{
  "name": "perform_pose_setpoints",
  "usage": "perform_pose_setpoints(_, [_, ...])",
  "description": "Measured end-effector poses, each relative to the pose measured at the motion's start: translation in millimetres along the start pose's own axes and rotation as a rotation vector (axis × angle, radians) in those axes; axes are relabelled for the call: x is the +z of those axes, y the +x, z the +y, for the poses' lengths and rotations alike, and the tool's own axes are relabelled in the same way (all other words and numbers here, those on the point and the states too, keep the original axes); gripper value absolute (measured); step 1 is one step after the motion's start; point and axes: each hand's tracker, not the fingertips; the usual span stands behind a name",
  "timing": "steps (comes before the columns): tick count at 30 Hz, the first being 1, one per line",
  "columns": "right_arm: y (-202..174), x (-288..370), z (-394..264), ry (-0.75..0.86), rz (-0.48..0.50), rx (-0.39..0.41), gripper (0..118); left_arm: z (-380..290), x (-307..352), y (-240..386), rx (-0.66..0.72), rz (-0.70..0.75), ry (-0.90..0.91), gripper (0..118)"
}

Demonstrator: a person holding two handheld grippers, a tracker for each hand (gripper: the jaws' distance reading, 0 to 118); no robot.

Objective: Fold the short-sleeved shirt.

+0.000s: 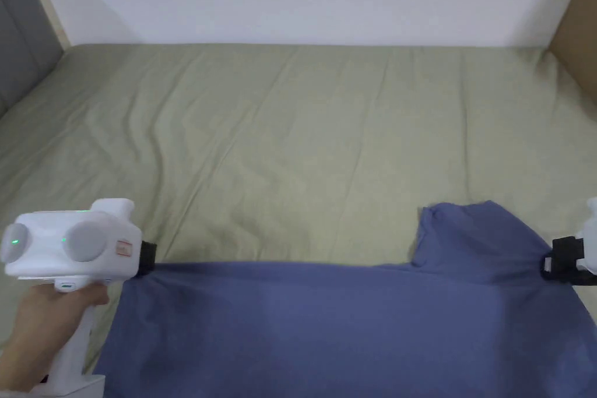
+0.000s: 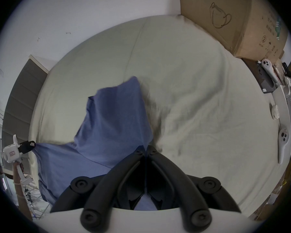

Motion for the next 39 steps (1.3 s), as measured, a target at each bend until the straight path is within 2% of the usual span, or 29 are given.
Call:
perform_pose_setpoints(5, [10.9,47.3,-17.3,0.048,0.036,-0.013,3,-18.3,61.9,-6.2,-0.065,0.004,0.084,7])
perform_pose_setpoints(8, [15.4,80.3,-41.4,0.072,0.046,-0.002,3,-35.6,98.7,-13.5,-0.043,-0.056,0.126,7])
perform_pose_setpoints(13, [26.8,135.1,-113.7,0.084,0.066,0.027,3,-83.0,144.9,-21.1,-0.055,-0.068,0.145,7])
perform_pose_setpoints(15, [34.9,148.9,-147.4,0.073,0.068,0.014,3,-106.7,154.9,-22.1,-0.073,-0.066,0.132,7])
perform_pose_setpoints(21, [55.7,142.1,-253.3,-0.046,0.068,-0.057,3,-182.7,148.7,-29.8,-0.037,-0.043,0.012,7])
perform_pose_setpoints(23, [62.7,128.6,-279.3,-0.082,0.073,-0.119,3,-205.1,137.8,-30.8,-0.054,-0.037,-0.024,7])
perform_pose_setpoints(26, [63.3,106.8,-299.9,-0.100,0.057,-0.109,4,-229.0,116.8,-31.6,-0.072,-0.021,-0.105,8])
perform_pose_setpoints(27, [61.5,103.6,-302.8,-0.100,0.049,-0.105,8,-234.0,112.9,-32.2,-0.065,-0.020,-0.091,8])
perform_pose_setpoints(28, [60.2,102.7,-302.4,-0.121,-0.015,-0.092,37,-236.4,114.8,-32.3,-0.042,-0.016,-0.091,29])
perform_pose_setpoints(29, [58.1,104.2,-303.0,-0.114,-0.036,-0.079,68,-237.3,118.0,-33.0,-0.014,-0.014,-0.083,65])
perform_pose_setpoints(30, [56.5,108.2,-304.0,-0.089,-0.040,-0.056,92,-237.7,121.0,-35.4,0.011,0.003,-0.077,96])
perform_pose_setpoints(31, [54.7,116.0,-303.1,-0.062,-0.054,-0.032,100,-237.8,127.4,-38.8,0.032,-0.012,-0.051,109])
perform_pose_setpoints(35, [43.2,150.2,-289.6,0.088,-0.094,0.030,96,-236.8,162.7,-53.0,0.144,-0.080,0.031,108])
perform_pose_setpoints(36, [31.4,164.8,-287.2,0.161,-0.101,0.066,87,-237.8,170.1,-56.3,0.167,-0.098,0.043,108])
perform_pose_setpoints(38, [6.8,179.2,-286.1,0.289,-0.106,0.086,41,-243.9,182.7,-64.6,0.234,-0.134,0.100,103])
perform_pose_setpoints(39, [-5.8,181.2,-285.5,0.325,-0.073,0.084,26,-248.4,188.7,-67.5,0.268,-0.169,0.117,92])
